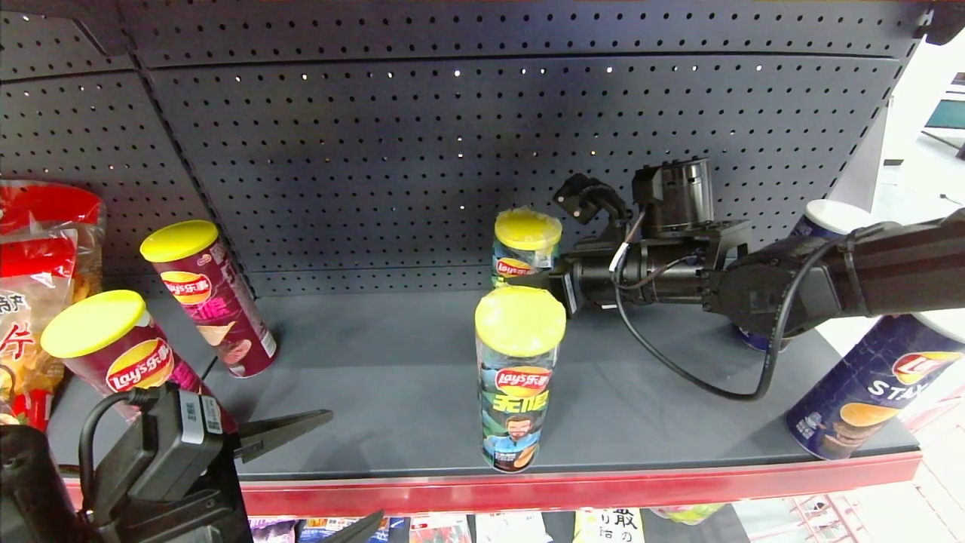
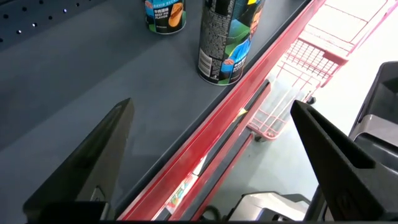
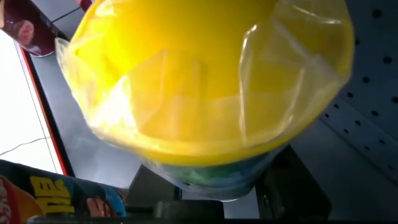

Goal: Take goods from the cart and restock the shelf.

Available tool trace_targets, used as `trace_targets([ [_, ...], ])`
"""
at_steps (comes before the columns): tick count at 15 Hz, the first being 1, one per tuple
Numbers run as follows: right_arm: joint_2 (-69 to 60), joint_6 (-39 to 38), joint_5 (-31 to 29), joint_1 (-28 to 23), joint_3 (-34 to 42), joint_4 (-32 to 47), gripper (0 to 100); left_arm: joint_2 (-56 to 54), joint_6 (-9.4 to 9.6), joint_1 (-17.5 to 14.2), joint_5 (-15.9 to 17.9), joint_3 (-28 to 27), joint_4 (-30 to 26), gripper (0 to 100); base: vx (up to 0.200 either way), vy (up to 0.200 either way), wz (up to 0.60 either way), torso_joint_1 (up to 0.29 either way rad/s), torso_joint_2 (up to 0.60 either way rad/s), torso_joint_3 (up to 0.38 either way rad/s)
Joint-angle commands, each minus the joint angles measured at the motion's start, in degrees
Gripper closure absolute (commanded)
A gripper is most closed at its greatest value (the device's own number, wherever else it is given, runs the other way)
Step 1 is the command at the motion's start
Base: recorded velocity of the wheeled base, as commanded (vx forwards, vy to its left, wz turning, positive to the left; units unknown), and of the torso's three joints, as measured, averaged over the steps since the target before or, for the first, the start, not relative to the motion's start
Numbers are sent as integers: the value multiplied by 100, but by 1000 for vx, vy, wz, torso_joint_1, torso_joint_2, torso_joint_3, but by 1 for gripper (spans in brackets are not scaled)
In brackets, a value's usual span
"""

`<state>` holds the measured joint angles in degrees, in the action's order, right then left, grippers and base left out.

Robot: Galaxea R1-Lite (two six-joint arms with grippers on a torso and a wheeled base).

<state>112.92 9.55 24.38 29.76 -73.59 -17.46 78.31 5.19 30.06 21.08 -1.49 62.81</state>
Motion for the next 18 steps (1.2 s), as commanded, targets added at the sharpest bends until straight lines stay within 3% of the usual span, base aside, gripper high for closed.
trace_targets([
  [1,-25,3,5,4,21,-3,100,17,-1,0,2,-1,-5,0,0,0,0,0,0,0],
  [2,-33,12,5,4,29,-3,0,26,-1,0,2,-1,-5,0,0,0,0,0,0,0],
  [8,-244,3,-21,4,267,5,0,35,-1,0,-7,-1,-5,0,0,0,0,0,0,0],
  [18,-2020,-120,-935,-58,1901,14,0,105,8,0,-209,-212,-664,0,0,0,0,0,0,0],
])
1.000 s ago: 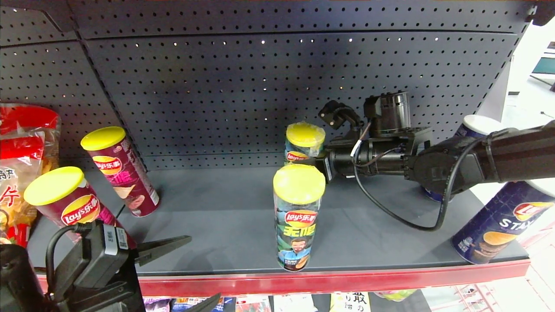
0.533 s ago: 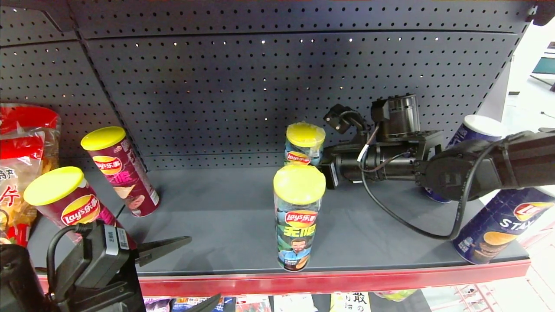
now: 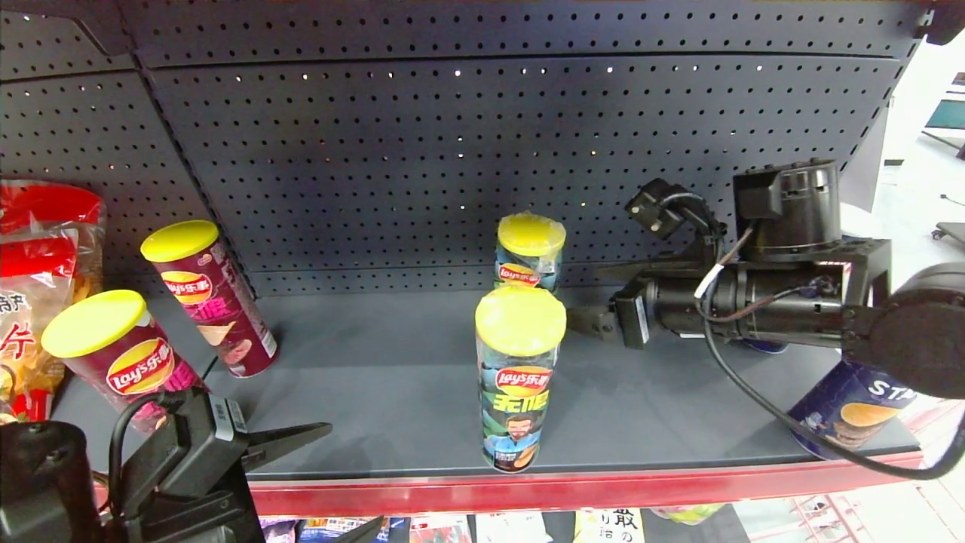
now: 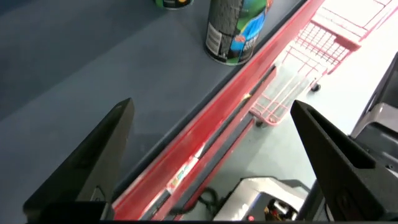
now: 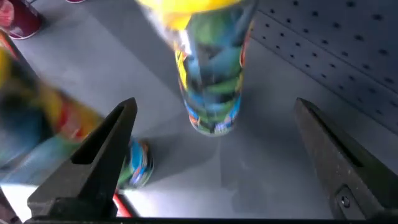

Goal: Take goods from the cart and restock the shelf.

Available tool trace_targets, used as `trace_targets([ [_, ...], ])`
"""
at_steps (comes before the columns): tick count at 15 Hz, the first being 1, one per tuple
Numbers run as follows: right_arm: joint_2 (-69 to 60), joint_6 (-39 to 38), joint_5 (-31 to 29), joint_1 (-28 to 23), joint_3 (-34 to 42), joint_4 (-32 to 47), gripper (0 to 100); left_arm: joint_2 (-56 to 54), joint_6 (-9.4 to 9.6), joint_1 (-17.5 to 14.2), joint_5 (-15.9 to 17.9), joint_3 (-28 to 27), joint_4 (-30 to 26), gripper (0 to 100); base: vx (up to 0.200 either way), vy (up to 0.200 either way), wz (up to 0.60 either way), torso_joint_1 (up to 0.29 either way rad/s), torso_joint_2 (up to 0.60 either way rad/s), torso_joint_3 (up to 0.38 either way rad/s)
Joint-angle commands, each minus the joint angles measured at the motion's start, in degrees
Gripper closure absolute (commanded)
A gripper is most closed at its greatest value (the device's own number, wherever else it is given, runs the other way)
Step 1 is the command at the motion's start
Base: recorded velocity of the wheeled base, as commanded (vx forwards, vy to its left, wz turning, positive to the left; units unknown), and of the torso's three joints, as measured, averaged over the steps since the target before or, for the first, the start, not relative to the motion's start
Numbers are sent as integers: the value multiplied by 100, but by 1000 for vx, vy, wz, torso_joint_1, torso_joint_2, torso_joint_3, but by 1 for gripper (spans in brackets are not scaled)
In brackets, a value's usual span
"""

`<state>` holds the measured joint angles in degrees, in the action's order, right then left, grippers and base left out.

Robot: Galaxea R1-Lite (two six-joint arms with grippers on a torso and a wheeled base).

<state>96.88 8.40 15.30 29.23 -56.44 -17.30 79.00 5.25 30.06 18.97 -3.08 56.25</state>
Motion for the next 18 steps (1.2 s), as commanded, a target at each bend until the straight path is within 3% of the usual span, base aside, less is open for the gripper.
trace_targets([
  [1,-626,-5,-106,-5,371,-2,0,81,2,0,2,-105,-35,0,0,0,0,0,0,0],
  [8,-2542,-110,-256,12,1346,7,0,793,63,0,-209,-535,-26,0,0,0,0,0,0,0],
  [10,-3131,-251,-194,30,1584,7,0,986,362,0,-218,-544,-35,0,0,0,0,0,0,0],
  [14,-4177,-269,-247,3,2041,42,0,1408,433,17,-429,-878,-17,0,0,0,0,0,0,0],
  [16,-4529,-269,-484,-120,2173,51,0,1487,433,26,-464,-1001,-26,0,0,0,0,0,0,0],
  [18,-5030,-295,-1249,-603,2287,60,0,1522,433,26,-640,-1019,-35,0,0,0,0,0,0,0],
])
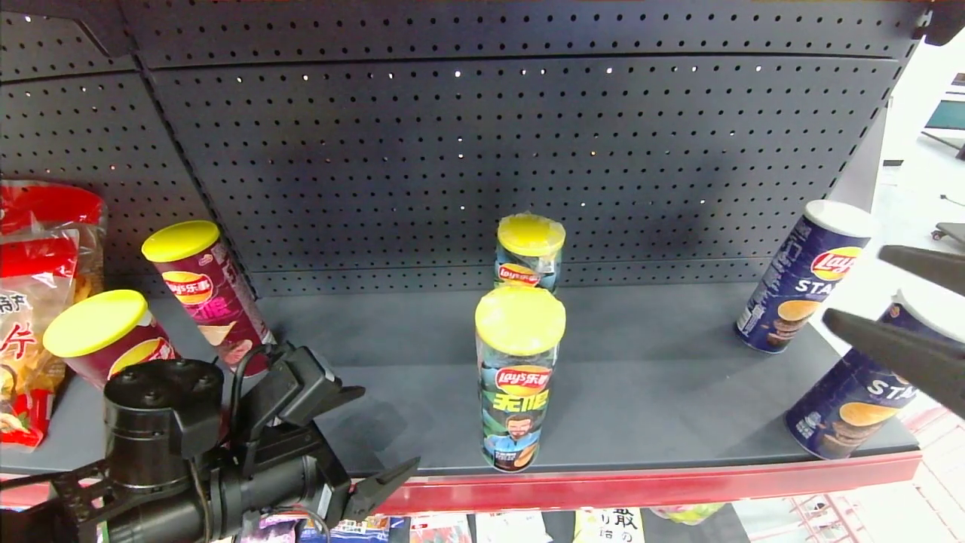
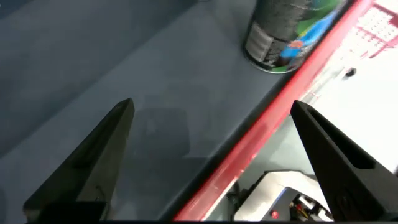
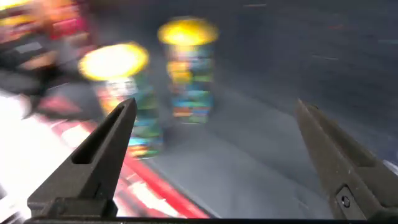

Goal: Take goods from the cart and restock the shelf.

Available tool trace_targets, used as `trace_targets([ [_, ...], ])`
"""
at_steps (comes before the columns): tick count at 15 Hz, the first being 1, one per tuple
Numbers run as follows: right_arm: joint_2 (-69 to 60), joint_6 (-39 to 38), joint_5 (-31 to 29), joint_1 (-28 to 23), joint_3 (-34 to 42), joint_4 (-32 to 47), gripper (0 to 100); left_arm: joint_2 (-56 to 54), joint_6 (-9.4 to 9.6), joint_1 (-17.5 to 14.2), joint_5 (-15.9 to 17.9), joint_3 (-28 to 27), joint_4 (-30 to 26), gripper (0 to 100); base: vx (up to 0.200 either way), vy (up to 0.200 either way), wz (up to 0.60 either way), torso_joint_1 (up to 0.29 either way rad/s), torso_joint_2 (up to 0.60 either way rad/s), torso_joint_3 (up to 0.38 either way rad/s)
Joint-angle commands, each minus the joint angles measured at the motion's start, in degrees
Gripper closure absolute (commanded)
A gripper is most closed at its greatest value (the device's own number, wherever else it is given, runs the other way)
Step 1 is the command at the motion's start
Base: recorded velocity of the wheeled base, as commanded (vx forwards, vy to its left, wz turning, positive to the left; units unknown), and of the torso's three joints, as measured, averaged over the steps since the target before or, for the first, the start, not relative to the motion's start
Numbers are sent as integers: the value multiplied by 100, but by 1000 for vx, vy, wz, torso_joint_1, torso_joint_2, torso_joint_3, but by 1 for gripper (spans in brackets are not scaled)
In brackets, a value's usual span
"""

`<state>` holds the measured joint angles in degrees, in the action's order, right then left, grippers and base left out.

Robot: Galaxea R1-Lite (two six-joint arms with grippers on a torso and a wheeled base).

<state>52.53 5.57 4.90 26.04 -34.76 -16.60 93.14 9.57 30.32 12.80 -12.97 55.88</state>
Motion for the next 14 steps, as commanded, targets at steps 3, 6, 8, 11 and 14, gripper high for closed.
trace_targets([
  [3,-1254,-373,-683,-872,118,377,0,143,1,53,-93,-48,2,0,0,0,0,0,0,0],
  [6,-2186,-469,-710,-1057,109,1766,0,82,-8,71,-137,-48,10,0,0,0,0,0,0,0],
  [8,-2590,-469,-763,-1119,109,2346,0,82,-8,71,-164,-56,37,0,0,0,0,0,0,0],
  [11,-3064,-487,-930,-1391,338,2689,0,82,-8,71,-164,-56,28,0,0,0,0,0,0,0],
  [14,-3750,-487,-921,-1435,698,3075,0,82,-8,62,-164,-127,28,0,0,0,0,0,0,0],
])
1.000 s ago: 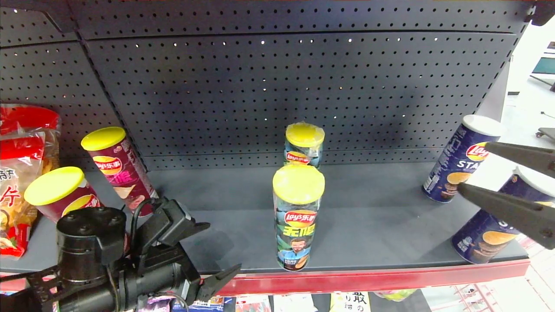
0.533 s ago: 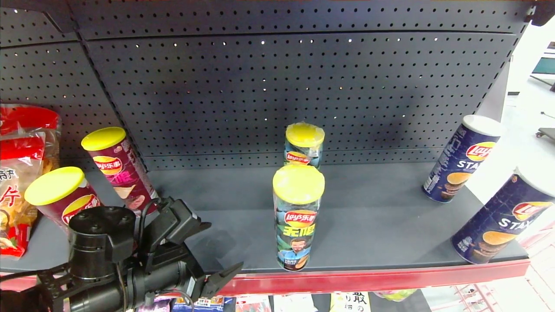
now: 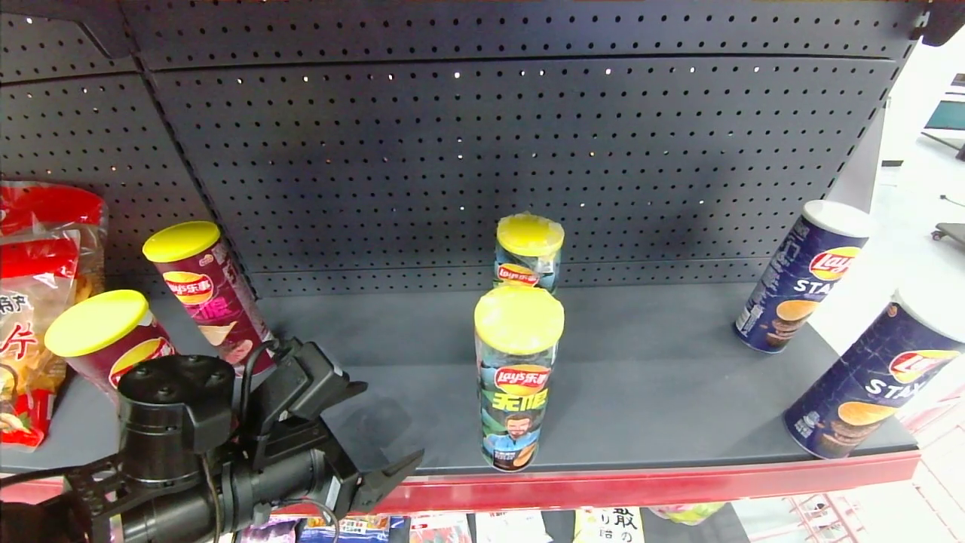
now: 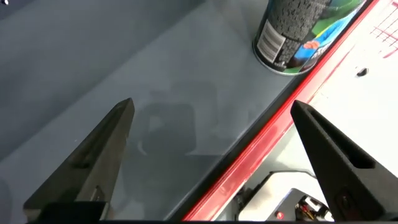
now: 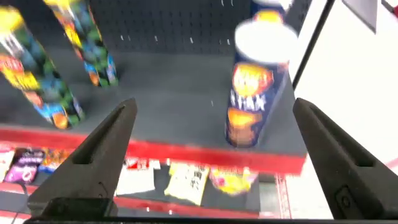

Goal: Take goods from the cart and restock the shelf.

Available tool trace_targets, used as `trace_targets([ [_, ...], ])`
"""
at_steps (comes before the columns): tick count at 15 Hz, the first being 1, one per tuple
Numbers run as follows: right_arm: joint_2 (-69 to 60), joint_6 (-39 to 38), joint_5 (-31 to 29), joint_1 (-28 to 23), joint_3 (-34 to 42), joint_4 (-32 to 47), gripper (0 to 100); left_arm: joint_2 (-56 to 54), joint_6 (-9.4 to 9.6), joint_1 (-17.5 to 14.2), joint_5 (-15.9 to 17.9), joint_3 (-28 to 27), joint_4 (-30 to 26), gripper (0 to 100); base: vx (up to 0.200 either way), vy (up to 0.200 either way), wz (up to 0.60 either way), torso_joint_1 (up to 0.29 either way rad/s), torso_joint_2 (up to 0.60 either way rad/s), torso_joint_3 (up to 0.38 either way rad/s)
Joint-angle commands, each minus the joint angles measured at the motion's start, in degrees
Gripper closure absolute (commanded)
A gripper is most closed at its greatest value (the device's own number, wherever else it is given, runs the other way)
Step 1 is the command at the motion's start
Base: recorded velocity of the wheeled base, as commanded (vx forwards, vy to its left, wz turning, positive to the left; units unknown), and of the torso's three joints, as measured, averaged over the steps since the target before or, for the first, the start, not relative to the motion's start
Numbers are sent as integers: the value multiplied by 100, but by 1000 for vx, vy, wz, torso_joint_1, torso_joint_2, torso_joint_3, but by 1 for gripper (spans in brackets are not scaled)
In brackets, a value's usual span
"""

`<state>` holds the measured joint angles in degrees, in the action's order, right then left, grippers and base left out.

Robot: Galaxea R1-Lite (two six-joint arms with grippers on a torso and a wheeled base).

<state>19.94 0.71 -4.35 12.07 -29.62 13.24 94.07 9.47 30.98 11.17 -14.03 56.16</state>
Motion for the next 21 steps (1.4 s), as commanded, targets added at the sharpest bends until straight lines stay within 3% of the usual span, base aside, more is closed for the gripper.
trace_targets([
  [1,-825,8,31,-12,440,179,0,6,2,-4,0,-65,-9,0,0,0,0,0,0,0],
  [7,-1423,26,-4,-398,1380,293,0,93,2,31,0,-161,-18,0,0,0,0,0,0,0],
  [9,-1432,-9,-259,-407,1688,214,0,111,2,84,0,-214,-26,0,0,0,0,0,0,0],
  [11,-1432,0,13,-398,2101,-260,0,181,2,128,0,-232,-18,0,0,0,0,0,0,0],
  [13,-1423,0,409,-389,2962,-1341,0,260,2,189,0,-320,-26,0,0,0,0,0,0,0],
  [15,-1432,26,734,-389,2954,-1289,0,322,2,216,0,-390,-26,0,0,0,0,0,0,0],
  [21,-1423,8,681,-398,2962,-1324,0,638,2,286,-132,-662,-26,0,0,0,0,0,0,0],
])
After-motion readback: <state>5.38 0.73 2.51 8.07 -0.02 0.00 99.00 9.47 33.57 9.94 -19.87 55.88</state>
